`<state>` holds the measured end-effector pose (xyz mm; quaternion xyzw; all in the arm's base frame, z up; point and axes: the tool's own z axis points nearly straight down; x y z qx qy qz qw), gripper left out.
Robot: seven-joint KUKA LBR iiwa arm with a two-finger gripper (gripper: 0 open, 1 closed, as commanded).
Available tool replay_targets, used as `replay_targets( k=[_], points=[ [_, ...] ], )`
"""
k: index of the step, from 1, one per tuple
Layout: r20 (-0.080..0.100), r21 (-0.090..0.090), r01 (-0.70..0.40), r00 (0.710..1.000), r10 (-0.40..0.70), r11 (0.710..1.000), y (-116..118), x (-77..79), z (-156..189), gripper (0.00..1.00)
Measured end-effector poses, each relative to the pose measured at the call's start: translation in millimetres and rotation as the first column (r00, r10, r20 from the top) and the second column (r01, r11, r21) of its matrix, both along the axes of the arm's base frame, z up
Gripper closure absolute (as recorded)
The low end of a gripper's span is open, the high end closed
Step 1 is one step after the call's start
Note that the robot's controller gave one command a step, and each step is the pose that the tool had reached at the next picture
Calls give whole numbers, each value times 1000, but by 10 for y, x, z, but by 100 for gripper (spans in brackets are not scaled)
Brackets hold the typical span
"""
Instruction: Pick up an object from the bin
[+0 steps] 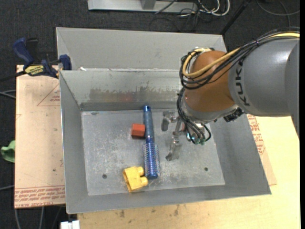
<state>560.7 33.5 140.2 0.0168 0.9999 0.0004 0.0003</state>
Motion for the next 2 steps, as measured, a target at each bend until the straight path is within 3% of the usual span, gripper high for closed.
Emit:
replay_targets(
  k=[1,2],
  points=[
    [5,0,-159,987,159,987,120,881,-139,0],
    [-3,1,-516,857,516,857,117,-277,-169,0]
  ],
)
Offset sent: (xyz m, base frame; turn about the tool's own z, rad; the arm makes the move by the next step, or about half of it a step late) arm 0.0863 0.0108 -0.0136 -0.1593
